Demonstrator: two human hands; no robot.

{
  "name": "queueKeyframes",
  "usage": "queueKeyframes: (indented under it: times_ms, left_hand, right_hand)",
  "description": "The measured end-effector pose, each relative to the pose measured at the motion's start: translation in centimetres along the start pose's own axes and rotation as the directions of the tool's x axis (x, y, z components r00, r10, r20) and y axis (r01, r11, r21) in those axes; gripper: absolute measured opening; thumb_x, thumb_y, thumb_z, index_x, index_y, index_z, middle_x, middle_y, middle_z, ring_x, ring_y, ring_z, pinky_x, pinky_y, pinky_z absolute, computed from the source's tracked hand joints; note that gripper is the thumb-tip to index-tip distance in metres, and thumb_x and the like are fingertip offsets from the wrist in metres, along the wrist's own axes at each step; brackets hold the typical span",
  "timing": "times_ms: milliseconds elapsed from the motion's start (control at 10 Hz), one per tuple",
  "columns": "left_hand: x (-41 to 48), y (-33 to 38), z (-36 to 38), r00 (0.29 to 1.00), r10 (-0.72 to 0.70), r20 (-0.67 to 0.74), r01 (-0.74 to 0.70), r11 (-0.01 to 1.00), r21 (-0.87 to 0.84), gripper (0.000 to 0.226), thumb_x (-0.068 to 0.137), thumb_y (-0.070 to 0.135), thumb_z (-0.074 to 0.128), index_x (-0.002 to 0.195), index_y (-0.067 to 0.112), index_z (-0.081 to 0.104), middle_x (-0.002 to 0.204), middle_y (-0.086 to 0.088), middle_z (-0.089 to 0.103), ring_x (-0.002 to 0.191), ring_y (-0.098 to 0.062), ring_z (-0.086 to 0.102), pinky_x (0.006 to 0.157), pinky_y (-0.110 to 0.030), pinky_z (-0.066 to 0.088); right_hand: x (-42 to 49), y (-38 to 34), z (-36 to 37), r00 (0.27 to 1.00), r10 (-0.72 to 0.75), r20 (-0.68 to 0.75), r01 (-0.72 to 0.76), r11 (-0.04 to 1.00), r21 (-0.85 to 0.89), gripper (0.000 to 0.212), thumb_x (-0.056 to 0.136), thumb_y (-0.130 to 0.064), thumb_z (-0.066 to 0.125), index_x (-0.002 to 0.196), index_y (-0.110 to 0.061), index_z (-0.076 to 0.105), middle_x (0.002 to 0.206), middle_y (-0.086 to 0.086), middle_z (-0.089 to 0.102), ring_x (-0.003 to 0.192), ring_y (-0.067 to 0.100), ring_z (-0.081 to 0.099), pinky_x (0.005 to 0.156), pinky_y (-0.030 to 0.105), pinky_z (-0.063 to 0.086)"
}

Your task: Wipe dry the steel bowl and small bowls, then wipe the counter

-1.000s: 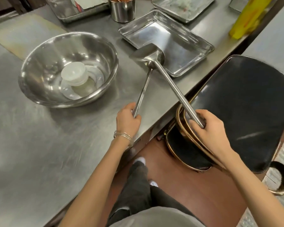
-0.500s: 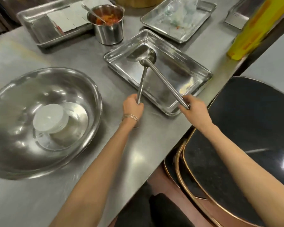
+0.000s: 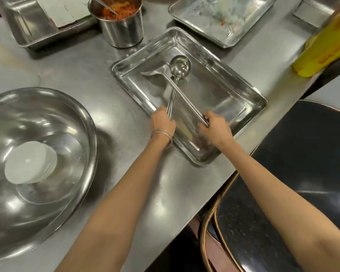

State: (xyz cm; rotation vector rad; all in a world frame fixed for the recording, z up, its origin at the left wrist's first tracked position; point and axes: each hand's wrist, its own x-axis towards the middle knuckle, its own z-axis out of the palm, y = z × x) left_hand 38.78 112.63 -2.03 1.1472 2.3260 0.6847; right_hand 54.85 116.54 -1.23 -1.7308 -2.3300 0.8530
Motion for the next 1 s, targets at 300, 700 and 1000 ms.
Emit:
queueKeyframes:
  times_ms: [300, 700, 1000]
  left_hand:
    - [-0.2, -0.3, 2.8, 0.997, 0.06, -0.044, -0.045, 0.958, 0.284, 0.032, 0.083, 0.024, 0.055, 0.115, 0.023, 0.059, 0.103, -0.002, 0.068, 0.111, -0.025, 0.041, 0.086, -0.033, 0.027]
    - [-4.9, -1.5, -3.3, 0.95, 0.309, 0.052, -0.308, 0.892, 0.33, 0.042, 0.089, 0.029, 0.05, 0.129, 0.013, 0.051, 0.134, -0.005, 0.048, 0.123, -0.024, 0.039, 0.097, -0.034, 0.03]
    - [-14.4, -2.5, -8.9, 0.791, 0.602, -0.109, -0.521, 0.757, 0.395, 0.055, 0.083, 0.034, 0.04, 0.132, 0.009, 0.047, 0.142, -0.011, 0.043, 0.131, -0.029, 0.039, 0.107, -0.043, 0.029]
  right_hand:
    - [0.4, 0.3, 0.6, 1.0, -0.016, 0.011, 0.016, 0.997, -0.076, 0.034, 0.092, -0.031, 0.051, 0.12, -0.013, 0.048, 0.117, 0.011, 0.058, 0.1, 0.037, 0.058, 0.084, 0.043, 0.047]
    - [-2.7, 0.4, -2.4, 0.98, -0.19, -0.065, 0.168, 0.953, -0.254, 0.055, 0.092, -0.031, 0.052, 0.14, -0.009, 0.036, 0.131, 0.016, 0.05, 0.118, 0.036, 0.048, 0.096, 0.046, 0.04]
    - [-12.7, -0.5, -3.8, 0.869, -0.385, -0.309, 0.289, 0.904, -0.314, 0.058, 0.091, -0.029, 0.052, 0.142, -0.007, 0.034, 0.144, 0.015, 0.04, 0.137, 0.034, 0.03, 0.112, 0.052, 0.021]
